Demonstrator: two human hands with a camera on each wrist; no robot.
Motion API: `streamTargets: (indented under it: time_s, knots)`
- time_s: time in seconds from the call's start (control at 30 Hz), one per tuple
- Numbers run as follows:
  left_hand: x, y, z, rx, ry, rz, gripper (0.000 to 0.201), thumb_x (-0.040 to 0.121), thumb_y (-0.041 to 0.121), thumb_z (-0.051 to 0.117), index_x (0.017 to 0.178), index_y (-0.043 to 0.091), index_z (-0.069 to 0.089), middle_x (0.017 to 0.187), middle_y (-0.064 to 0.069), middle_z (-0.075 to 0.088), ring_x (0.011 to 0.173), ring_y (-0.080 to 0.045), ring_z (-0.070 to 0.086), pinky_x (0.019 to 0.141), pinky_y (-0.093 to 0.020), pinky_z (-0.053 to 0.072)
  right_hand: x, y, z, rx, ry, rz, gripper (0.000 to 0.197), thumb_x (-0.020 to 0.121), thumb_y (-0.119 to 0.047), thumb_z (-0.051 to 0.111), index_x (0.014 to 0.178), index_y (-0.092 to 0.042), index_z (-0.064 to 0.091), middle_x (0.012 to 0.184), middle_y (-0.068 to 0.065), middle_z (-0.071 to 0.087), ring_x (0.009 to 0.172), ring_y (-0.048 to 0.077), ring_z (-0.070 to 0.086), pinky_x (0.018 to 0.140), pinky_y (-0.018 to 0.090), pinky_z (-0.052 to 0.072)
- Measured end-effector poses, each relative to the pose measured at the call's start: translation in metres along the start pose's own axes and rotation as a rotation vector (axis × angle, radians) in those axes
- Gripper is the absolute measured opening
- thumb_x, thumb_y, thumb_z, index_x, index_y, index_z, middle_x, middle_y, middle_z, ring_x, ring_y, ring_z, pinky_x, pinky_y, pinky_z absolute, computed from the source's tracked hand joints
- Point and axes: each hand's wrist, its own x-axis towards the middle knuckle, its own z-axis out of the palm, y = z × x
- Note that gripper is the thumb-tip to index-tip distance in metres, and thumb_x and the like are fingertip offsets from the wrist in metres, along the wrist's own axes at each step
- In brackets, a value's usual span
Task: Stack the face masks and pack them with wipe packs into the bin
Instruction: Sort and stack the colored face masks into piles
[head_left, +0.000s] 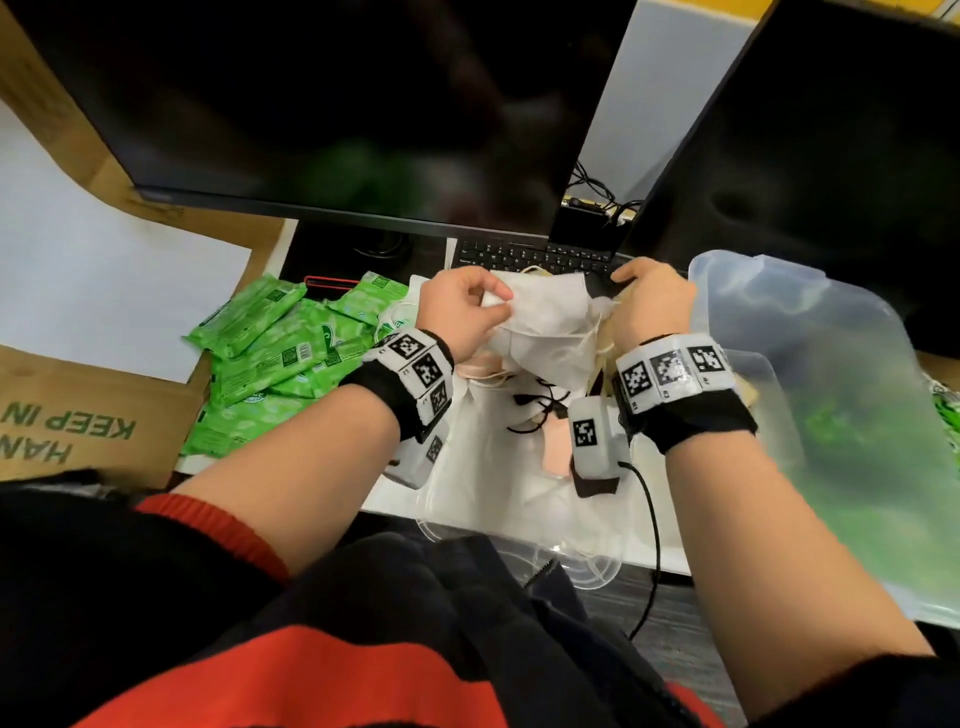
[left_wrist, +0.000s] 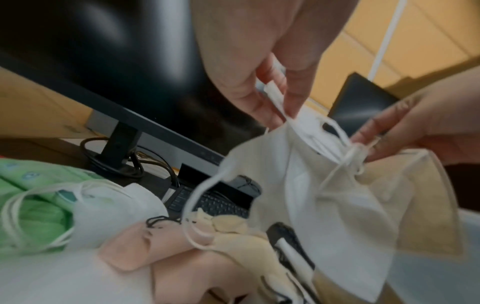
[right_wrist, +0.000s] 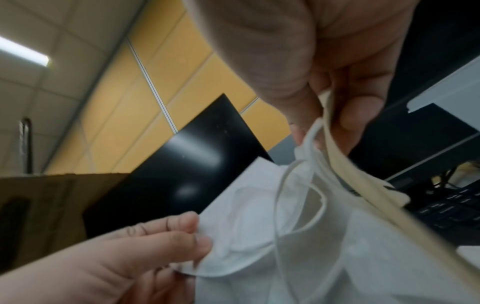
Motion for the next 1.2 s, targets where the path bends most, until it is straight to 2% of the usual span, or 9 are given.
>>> streamTargets:
  time_s: [0.1,0.17,0.37,0.47,0.57,0.77,1.0,1.07,1.2]
  knots:
    - [-0.007,0.005,-0.001,-0.075,0.059,-0.014,0.026,0.069,0.012,0.066,0.058,0.035,0.064,0.060,-0.004,0.048,0.057,-0.019,0.043,0.061,-0.031,0.045,-0.011,-0.004,-0.009,0.079,0.054,-0.025,0.027,0.088,0.002,0.051,0.106,-0.012,0.066,0.118,0.012,0.059,0.102,0.023,0.056,0.082,0.025,0.042]
    - [-0.013,0.007,-0.001,-0.081,0.073,-0.038,0.032,0.074,0.008,0.063,0.060,0.037,0.065,0.065,-0.001,0.057,0.059,-0.021,0.047,0.060,-0.032,0.046,-0.019,-0.003,-0.010,0.114,0.045,-0.050,0.021,0.087,-0.003,0.055,0.100,-0.013,0.068,0.117,0.011,0.061,0.107,0.023,0.057,0.084,0.027,0.044]
    - [-0.033,0.002,0.001,-0.187,0.132,-0.076,0.028,0.084,-0.003,0.055,0.096,0.018,0.070,0.090,0.004,0.065,0.055,-0.002,0.051,0.059,-0.017,0.044,-0.053,-0.005,-0.013,0.109,-0.042,-0.145,0.030,0.091,-0.009,0.045,0.114,-0.012,0.064,0.120,0.010,0.061,0.114,0.026,0.052,0.080,0.020,0.036]
    - [-0.041,-0.002,0.004,-0.305,0.171,-0.136,0.024,0.080,-0.003,0.064,0.095,0.015,0.068,0.076,0.002,0.062,0.048,-0.003,0.049,0.051,-0.015,0.043,-0.067,-0.001,-0.010,0.050,-0.055,-0.199,0.032,0.090,-0.006,0.042,0.116,-0.007,0.061,0.120,0.015,0.060,0.116,0.031,0.049,0.091,0.030,0.036]
    - [-0.048,-0.007,0.007,-0.300,0.189,-0.124,0.034,0.069,-0.004,0.075,0.096,0.015,0.065,0.063,0.000,0.059,0.040,-0.001,0.047,0.048,-0.014,0.041,-0.073,0.009,0.001,0.047,-0.033,-0.222,0.029,0.087,-0.003,0.044,0.112,-0.004,0.061,0.116,0.016,0.061,0.112,0.032,0.051,0.081,0.024,0.033]
    - [-0.060,-0.025,0.019,-0.281,0.175,-0.147,0.043,0.069,-0.009,0.072,0.105,0.012,0.061,0.063,0.000,0.055,0.041,0.002,0.045,0.051,-0.012,0.040,-0.081,0.031,0.032,0.127,-0.011,-0.197,0.040,0.085,0.007,0.041,0.118,-0.011,0.055,0.114,0.014,0.059,0.108,0.025,0.048,0.077,0.021,0.031]
    - [-0.080,-0.037,0.029,-0.385,0.089,-0.121,0.036,0.078,-0.011,0.062,0.106,0.012,0.060,0.075,-0.007,0.061,0.057,-0.010,0.057,0.058,-0.015,0.049,-0.095,0.049,0.052,0.308,0.067,-0.330,0.027,0.084,0.001,0.046,0.098,-0.012,0.064,0.080,0.001,0.057,0.082,0.019,0.051,0.083,0.026,0.038]
    - [-0.086,-0.041,0.029,-0.413,0.075,-0.107,0.036,0.079,-0.011,0.061,0.106,0.013,0.060,0.080,-0.010,0.062,0.061,-0.014,0.056,0.060,-0.018,0.050,-0.100,0.054,0.053,0.325,0.060,-0.366,0.033,0.085,0.002,0.044,0.103,-0.013,0.067,0.085,0.002,0.063,0.088,0.019,0.056,0.087,0.022,0.039]
    - [-0.101,-0.052,0.029,-0.468,0.065,-0.066,0.040,0.077,-0.016,0.061,0.107,0.010,0.058,0.075,-0.008,0.063,0.047,-0.003,0.059,0.050,-0.016,0.049,-0.112,0.074,0.065,0.280,0.068,-0.459,0.039,0.081,0.005,0.048,0.109,-0.013,0.068,0.099,0.005,0.071,0.095,0.018,0.063,0.087,0.008,0.035]
